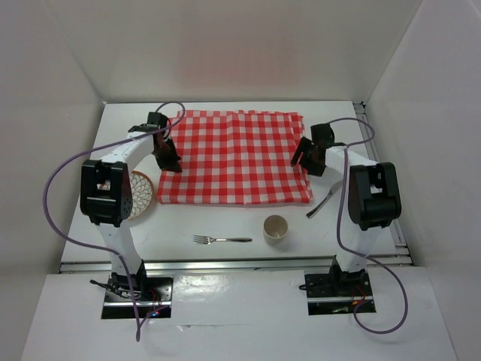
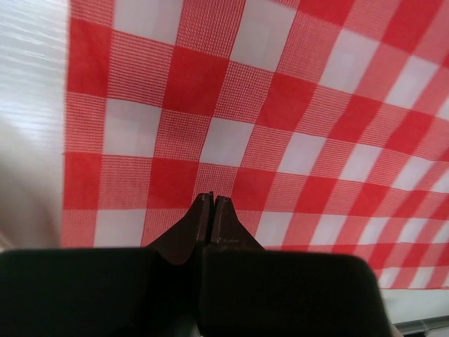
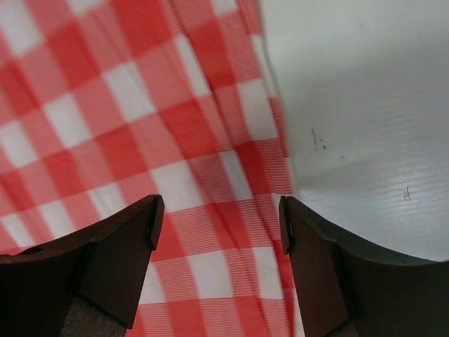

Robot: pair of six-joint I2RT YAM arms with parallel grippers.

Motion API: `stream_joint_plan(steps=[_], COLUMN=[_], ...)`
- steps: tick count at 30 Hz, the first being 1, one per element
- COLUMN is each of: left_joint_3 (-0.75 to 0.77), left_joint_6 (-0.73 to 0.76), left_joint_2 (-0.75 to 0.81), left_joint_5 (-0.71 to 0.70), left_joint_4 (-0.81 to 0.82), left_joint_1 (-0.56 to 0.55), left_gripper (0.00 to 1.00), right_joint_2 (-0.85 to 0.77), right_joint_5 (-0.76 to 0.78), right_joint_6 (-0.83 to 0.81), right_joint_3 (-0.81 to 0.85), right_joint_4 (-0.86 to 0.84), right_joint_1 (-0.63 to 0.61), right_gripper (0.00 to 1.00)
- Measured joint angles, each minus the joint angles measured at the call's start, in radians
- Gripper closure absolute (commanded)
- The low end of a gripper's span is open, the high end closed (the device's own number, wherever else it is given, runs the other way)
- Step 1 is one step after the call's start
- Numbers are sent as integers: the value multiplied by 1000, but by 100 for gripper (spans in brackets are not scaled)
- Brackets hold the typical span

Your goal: Set the dinner table for one person

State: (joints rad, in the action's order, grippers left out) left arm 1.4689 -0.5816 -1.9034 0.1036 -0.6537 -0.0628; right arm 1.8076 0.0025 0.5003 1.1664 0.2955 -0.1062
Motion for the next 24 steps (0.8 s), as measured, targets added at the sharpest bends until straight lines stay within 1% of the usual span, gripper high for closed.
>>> stream_joint_plan(steps=[3,6,8,10,11,13,14,20,24], left_joint_3=[-3,6,17,36,56,87,103,251,326], left_joint_6=[-2,-6,-14,-26,-28,-30,-30,-29,-26], left_joint_2=[-52,-90,-119,-155,-174,-193,-205,-293,-330], left_joint_5=[-3,-11,-18,-23,-21,-19,-20,-21,-39], left_joint_4=[-7,-7,-4,-5,-13,-26,-30,-78,-88], left_joint_1=[-29,-48,-56,-57,-57,-55,-55,-54,-54], left_gripper=[100,100,100,100,100,100,100,100,100], right_joint_2=[52,64,73,87,95,115,125,208,228], right_joint_5=[-47,-70,-79,-85,-88,-102,-108,-124,-122], right_joint_6=[-13,-24,-29,-33,-32,-30,-29,-23,-24], right_joint_3=[0,5,8,11,13,26,39,148,180], right_joint_4=[18,10,-2,-13,-21,-34,-34,-40,-34], right_joint_1=[32,50,52,52,52,53,54,60,60], right_gripper=[26,36,55,69,83,96,99,100,100])
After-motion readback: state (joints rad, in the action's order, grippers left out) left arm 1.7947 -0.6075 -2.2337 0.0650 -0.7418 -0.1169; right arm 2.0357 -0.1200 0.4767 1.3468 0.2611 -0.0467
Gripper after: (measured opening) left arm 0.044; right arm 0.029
